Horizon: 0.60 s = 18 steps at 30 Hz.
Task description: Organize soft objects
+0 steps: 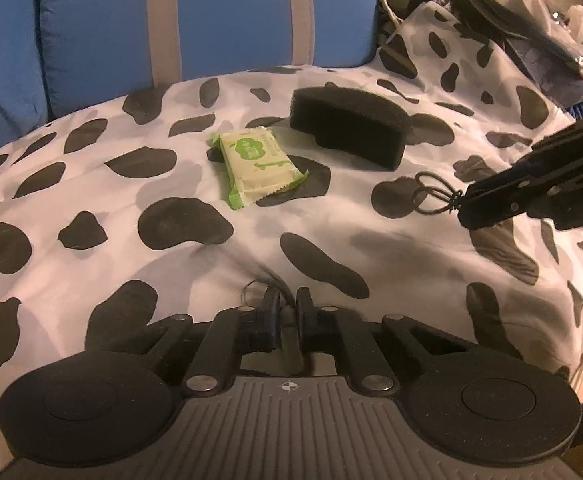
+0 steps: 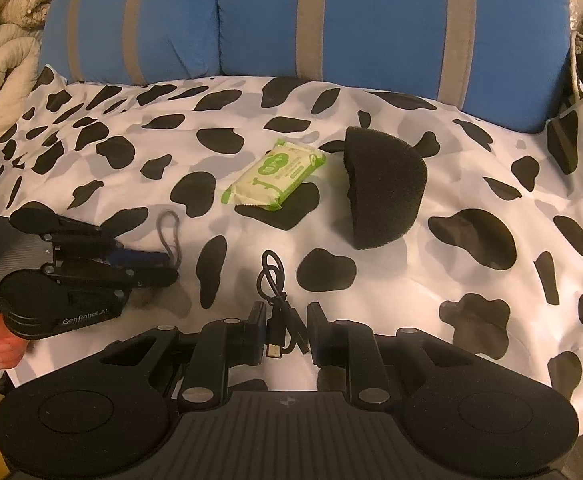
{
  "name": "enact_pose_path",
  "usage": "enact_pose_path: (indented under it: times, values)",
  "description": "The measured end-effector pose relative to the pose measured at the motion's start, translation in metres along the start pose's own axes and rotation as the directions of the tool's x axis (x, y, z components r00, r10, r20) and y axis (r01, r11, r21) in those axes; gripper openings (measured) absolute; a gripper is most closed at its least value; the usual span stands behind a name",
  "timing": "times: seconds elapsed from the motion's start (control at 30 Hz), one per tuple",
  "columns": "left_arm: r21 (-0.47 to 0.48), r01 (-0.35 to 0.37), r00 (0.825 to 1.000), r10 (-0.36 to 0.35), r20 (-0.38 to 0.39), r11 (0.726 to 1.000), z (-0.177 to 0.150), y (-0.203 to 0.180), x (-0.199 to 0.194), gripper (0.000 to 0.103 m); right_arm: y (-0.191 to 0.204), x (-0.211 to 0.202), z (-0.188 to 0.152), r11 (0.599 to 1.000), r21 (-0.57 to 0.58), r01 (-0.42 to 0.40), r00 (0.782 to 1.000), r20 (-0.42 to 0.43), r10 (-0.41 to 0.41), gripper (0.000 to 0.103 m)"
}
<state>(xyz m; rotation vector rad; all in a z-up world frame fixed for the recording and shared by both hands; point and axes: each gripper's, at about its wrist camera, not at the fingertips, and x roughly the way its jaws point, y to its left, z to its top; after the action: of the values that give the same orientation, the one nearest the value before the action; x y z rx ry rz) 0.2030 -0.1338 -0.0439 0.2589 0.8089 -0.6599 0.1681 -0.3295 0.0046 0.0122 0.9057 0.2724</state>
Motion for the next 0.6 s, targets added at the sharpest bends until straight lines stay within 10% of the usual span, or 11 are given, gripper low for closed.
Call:
enact_pose_path:
  times: [0.6]
  values:
    - [-0.004,0.017,1.0,-0.017,-0.013,1.0,-0.015,-0.005,-0.033,0.009,0.029,-0.011,0.001,1.0,-0.021,-0.015,1.0,0.013,0.015,0.024]
